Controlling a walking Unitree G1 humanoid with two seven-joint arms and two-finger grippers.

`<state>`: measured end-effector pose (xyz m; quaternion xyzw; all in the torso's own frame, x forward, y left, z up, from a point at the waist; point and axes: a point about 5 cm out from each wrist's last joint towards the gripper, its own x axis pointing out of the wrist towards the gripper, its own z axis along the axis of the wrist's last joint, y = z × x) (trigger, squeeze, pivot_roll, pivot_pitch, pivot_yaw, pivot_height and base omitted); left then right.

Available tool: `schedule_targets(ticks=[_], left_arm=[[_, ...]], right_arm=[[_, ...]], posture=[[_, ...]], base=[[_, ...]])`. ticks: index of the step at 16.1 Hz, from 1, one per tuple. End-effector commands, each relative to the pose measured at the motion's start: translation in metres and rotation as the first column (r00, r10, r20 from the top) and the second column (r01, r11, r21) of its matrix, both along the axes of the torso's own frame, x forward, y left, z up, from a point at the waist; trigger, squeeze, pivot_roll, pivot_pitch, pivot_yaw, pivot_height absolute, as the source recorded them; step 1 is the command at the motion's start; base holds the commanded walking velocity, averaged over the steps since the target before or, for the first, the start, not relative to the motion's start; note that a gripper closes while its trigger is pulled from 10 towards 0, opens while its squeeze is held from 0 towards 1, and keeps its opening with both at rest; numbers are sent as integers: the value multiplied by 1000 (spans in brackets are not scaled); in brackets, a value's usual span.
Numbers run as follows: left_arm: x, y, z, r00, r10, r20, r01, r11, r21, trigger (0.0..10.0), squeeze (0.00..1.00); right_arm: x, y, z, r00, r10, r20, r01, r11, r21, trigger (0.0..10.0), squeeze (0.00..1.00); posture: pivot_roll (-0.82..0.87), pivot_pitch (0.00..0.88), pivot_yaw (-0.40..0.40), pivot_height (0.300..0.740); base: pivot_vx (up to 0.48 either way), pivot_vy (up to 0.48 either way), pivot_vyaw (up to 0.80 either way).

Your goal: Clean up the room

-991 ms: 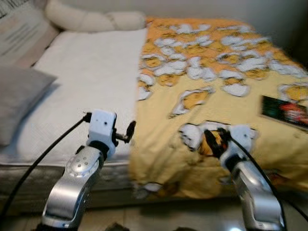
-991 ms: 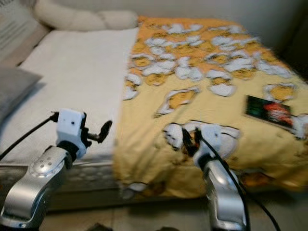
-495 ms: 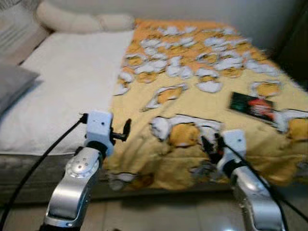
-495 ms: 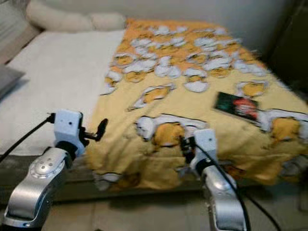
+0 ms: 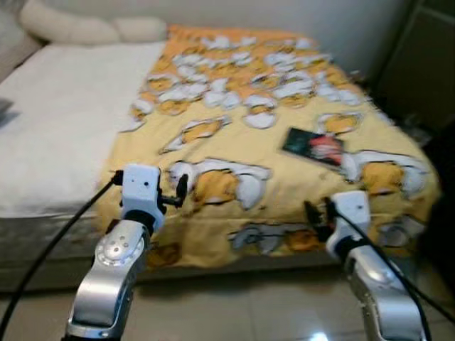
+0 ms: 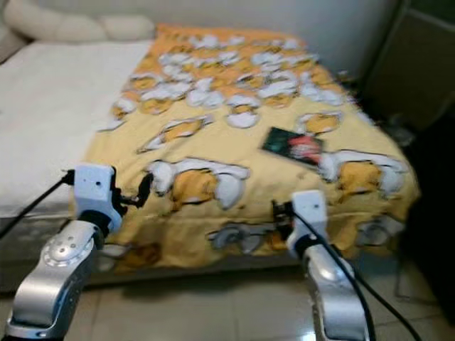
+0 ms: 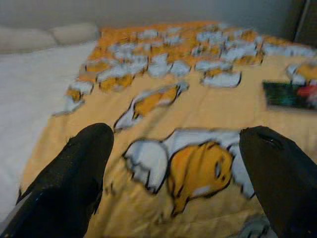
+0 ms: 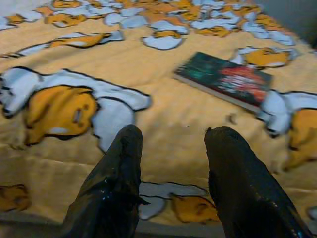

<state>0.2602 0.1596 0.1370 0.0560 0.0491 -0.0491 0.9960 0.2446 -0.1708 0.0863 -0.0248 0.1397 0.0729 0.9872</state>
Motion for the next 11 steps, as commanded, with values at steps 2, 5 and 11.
schedule_targets(ticks=[2, 5, 11], left_arm=[[-5, 23, 4, 993, 108, 43, -109, 994, 16, 10000, 0], [-7, 34, 7, 989, 134, 59, -134, 991, 9, 10000, 0], [-13, 25, -3, 999, 47, 3, -47, 999, -22, 10000, 0]], right_arm=[[1, -2, 2, 998, -51, 26, 51, 999, 12, 10000, 0], [0, -7, 2, 997, -69, 35, 68, 997, 19, 10000, 0], [0, -11, 7, 994, -89, 69, 84, 993, 84, 10000, 1000]], posture=[[-50, 0, -8, 740], [-52, 0, -1, 740], [-56, 0, 3, 740]], base=[[0, -480, 0], [0, -480, 0], [0, -317, 0]])
